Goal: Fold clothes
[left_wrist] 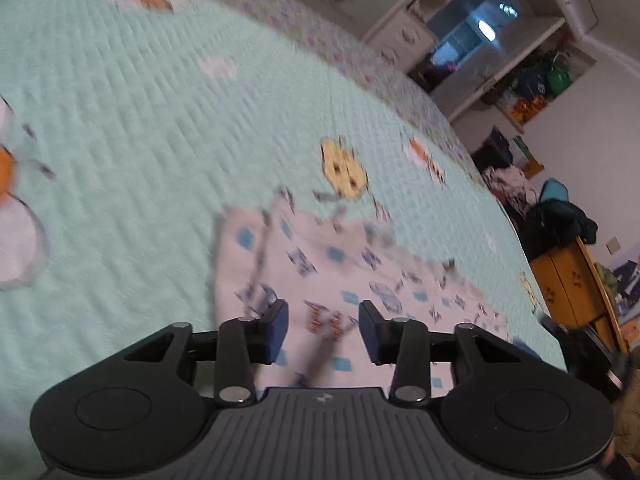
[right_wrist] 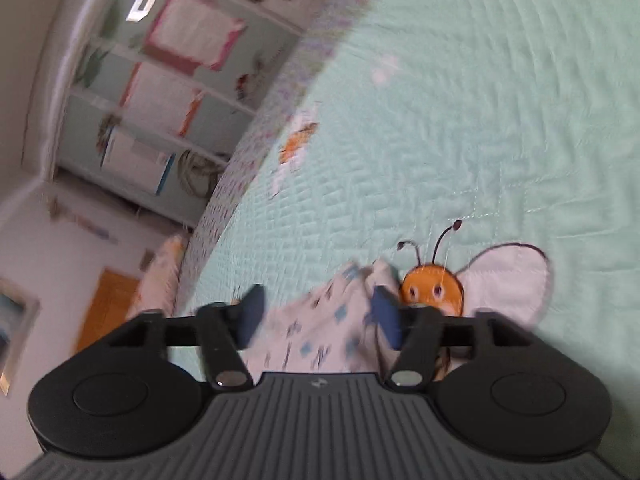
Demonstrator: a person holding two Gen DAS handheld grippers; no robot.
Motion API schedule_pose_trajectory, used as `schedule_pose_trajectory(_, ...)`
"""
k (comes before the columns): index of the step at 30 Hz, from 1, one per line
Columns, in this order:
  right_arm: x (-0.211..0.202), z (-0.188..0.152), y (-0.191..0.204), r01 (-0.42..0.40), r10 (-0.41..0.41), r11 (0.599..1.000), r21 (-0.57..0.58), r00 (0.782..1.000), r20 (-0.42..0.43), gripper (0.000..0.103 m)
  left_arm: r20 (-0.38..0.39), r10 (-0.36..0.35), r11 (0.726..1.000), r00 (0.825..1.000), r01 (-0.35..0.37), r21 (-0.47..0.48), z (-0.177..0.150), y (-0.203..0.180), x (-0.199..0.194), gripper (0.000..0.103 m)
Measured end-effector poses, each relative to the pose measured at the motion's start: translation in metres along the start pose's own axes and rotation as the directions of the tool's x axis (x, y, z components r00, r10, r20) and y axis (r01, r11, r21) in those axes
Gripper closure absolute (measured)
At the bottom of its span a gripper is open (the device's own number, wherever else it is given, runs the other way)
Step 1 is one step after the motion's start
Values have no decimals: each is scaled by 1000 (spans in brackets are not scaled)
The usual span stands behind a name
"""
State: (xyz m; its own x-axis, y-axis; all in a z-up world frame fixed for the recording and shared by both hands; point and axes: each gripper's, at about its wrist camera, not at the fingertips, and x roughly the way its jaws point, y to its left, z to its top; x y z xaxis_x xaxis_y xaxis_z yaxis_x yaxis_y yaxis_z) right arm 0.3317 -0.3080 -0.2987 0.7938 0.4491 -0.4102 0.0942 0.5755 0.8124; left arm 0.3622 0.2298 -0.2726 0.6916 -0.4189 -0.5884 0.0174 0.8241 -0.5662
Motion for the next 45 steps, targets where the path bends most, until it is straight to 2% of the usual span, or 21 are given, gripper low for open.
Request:
schedule_pose_trajectory(1,-8,-9,0,-10,10,1000,0,1000,-8,36,32,7,1000,999,-6,-13,-3,4,-13,38)
schedule_pose_trajectory(2,-17,-17,1,-20,20,1000,0,1000,-17,36,63,13,1000,998,-12,-28,-5,8,-27,36)
schedule_pose_trajectory(6,-54,-50,-12,-28,29,999,46,1000,-12,36,24,9,996,1000,-7,-93,-38,24,-63,36)
schedule_pose_trajectory(9,-85,-74,-33,-12,12,992,127,1000,1,36,-22,29,994,999,-31,-109,-74,31,-87,33)
schedule_pose_trajectory(12,-105,-98,-33,-5,6,992,126,1000,-5,36,-47,68,993,997,-72,-89,-99,27,-99,30)
schedule_pose_trajectory(14,-109,-105,-20,5,-3,996,93,1000,-23,32,-56,102,994,993,-105,-43,-101,13,-100,19)
schedule_pose_trajectory(15,-108,-106,-14,4,-1,997,83,999,-34,30,-57,124,992,991,-125,-14,-99,4,-100,16)
schedule_pose_trajectory(18,-98,-104,3,-3,9,997,73,997,-77,24,-44,196,977,980,-191,96,-89,-23,-100,2)
schedule_pose_trajectory(20,-92,-101,9,12,-4,998,65,993,-121,22,-72,218,970,973,-209,121,-81,-26,-99,1)
schedule_pose_trajectory(23,-95,-101,5,49,-39,997,56,985,-165,21,-144,209,978,967,-205,40,-75,-13,-101,1)
schedule_pose_trajectory(27,-118,-108,-17,86,-67,988,124,986,-150,18,-166,200,979,966,-205,-14,-85,0,-112,1)
schedule_pose_trajectory(30,-134,-115,-19,96,-79,985,146,990,-120,18,-167,251,967,954,-253,9,-93,-7,-117,1)
schedule_pose_trajectory(33,-138,-118,17,168,-164,985,44,983,-82,17,-141,342,939,929,-332,93,-98,-40,-122,1)
schedule_pose_trajectory(34,-137,-121,32,180,-180,984,-2,980,-80,16,-125,379,922,917,-362,138,-100,-55,-123,1)
schedule_pose_trajectory(37,-129,-134,82,191,-204,971,-146,976,-81,16,-73,429,878,900,-397,268,-109,-106,-128,1)
schedule_pose_trajectory(39,-126,-145,116,197,-219,951,-237,973,-70,15,-39,437,858,899,-403,319,-116,-137,-138,1)
schedule_pose_trajectory(43,-127,-164,170,246,-275,894,-375,961,-23,14,14,417,846,909,-394,359,-128,-181,-165,1)
schedule_pose_trajectory(45,-128,-168,191,296,-320,855,-425,947,14,14,44,432,824,901,-415,385,-133,-199,-178,1)
